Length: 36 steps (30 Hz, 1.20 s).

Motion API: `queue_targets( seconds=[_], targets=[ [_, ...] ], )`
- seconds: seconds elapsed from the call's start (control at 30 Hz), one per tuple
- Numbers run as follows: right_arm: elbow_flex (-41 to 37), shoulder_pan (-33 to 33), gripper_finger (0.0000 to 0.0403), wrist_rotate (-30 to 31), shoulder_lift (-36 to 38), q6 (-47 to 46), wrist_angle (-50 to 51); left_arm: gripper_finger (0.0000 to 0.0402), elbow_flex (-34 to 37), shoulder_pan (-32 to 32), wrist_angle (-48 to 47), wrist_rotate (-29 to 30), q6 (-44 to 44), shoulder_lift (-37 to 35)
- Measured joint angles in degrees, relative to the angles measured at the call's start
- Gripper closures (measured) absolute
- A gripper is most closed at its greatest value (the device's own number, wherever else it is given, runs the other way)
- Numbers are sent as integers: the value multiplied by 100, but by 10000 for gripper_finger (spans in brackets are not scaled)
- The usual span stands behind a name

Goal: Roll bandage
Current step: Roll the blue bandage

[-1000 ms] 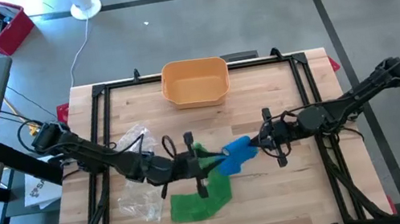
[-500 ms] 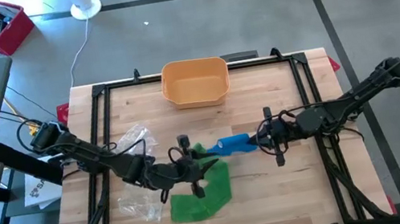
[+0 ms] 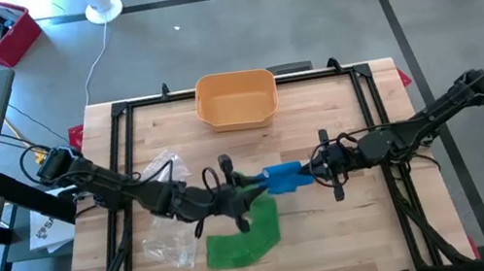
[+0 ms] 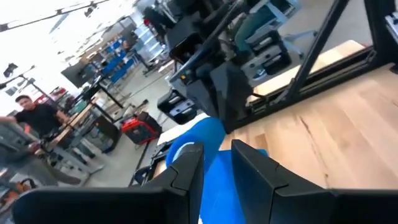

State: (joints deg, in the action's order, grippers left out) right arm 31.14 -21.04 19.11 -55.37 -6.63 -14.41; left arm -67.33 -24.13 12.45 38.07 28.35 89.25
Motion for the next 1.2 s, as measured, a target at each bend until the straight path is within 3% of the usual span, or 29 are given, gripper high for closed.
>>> queue_targets(
  seconds=[0.67, 0.77, 0.97, 1.07, 1.2],
  targets=[
    [-2, -2, 403, 255, 2, 316, 77, 323, -7, 782, -240, -934, -3095, -13],
    [-2, -2, 403, 251, 2, 437, 85, 332, -7, 842, -429, -936, -3176, -13],
    [-2, 0, 402, 345, 2, 704, 67, 393, -7, 768, -542, -983, -2938, -13],
    [-2, 3, 396, 497, 29, 691, 124, 394, -7, 650, -545, -647, -2556, -1],
    [-2, 4, 355, 490, 150, 529, 320, 398, 2, 450, -544, -61, -2003, -24]
  ],
)
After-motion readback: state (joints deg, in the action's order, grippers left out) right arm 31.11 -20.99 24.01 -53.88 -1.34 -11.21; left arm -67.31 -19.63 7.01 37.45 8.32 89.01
